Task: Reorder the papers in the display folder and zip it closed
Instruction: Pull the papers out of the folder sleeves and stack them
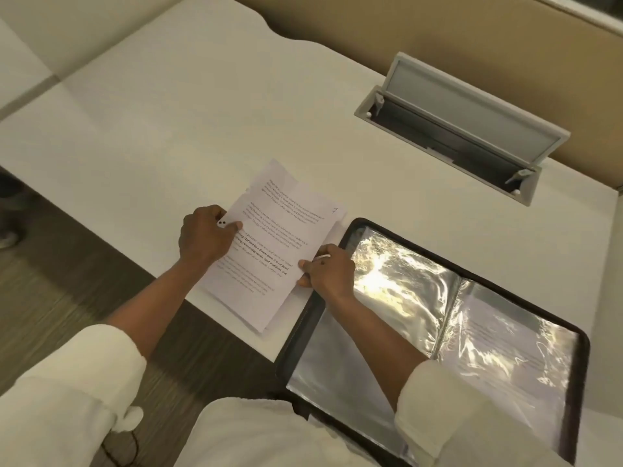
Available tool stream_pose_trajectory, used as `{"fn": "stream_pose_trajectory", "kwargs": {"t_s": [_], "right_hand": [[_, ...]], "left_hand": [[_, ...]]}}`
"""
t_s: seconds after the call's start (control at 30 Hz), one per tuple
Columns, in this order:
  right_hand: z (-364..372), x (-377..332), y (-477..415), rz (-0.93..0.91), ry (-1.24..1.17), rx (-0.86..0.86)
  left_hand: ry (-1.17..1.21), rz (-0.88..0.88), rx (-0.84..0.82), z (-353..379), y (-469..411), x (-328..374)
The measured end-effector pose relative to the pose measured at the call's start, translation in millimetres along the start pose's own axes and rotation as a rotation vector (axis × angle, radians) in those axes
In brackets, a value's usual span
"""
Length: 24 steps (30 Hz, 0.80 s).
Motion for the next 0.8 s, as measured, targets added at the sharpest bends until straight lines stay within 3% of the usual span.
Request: {"fn": "stream_pose_trajectory", "kwargs": {"t_s": [0.5, 0.67, 0.8], "right_hand": [[6.7, 7.9, -0.6, -0.129, 0.229, 0.133], [-0.1, 4.2, 8.6, -0.192, 0.176, 0.174], [-30.6, 16.7, 31.5, -0.366, 0.385, 0.184]], "left_hand": [[-0.26, -0.015, -0.059, 19.7, -9.2, 3.3], [-0.315, -0.022, 0.006, 23.2, -4.6, 5.7], [-0.536, 0.094, 0.133, 26.5, 6.8, 22.4]]}}
Point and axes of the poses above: each hand's wrist, its own y-axis away from the middle knuckle, its own z-axis out of the palm, x = y × z, the point moved 5 cm from there along -y, towards the middle knuckle, and after that the axes turned 7 degrees about -y, right-handed, at the moved point
